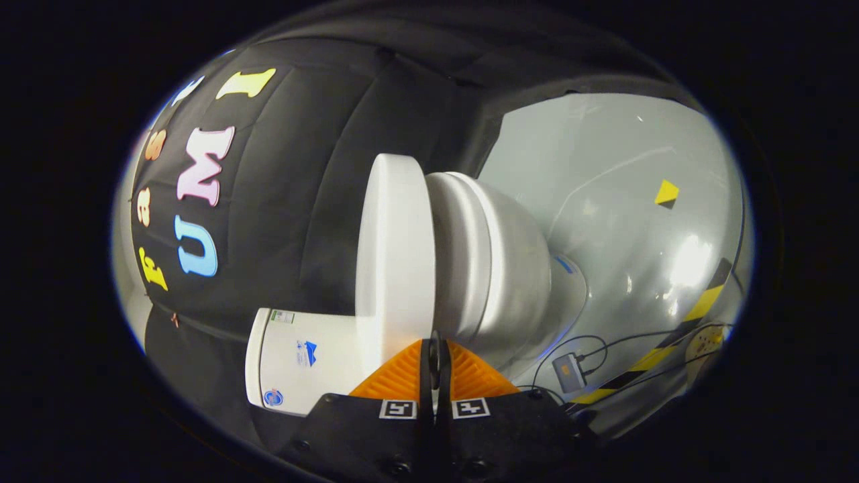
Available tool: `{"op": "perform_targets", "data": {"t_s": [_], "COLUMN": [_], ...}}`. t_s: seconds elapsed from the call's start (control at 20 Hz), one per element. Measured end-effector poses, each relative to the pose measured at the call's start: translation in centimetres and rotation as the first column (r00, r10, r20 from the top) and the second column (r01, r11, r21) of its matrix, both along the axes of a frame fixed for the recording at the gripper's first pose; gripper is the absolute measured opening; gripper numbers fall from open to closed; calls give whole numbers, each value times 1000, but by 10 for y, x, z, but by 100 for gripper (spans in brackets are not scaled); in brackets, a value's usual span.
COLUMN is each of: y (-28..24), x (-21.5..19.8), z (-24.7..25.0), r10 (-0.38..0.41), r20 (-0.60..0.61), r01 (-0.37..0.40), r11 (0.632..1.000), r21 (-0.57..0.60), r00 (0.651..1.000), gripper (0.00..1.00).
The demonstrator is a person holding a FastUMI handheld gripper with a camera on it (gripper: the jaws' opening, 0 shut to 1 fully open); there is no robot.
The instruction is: Open the toilet lid.
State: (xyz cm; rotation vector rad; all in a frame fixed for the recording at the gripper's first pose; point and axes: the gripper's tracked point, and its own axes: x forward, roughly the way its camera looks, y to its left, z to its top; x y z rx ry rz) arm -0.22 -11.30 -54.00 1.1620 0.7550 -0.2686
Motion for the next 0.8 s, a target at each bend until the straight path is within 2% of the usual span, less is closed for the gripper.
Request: {"op": "perform_targets", "data": {"t_s": [0.3, 0.5, 0.7, 0.8], "y": [14, 36, 62, 75], "x": [14, 28, 39, 42], "z": [58, 98, 129, 143], "r10": [116, 212, 262, 302], "r20": [1, 12, 2, -6], "r01": [-114, -197, -240, -273], "r11": [973, 929, 886, 853], "r21": [-199, -314, -397, -444], "r00": [993, 977, 965, 953], "gripper": [5, 5, 5, 5]}}
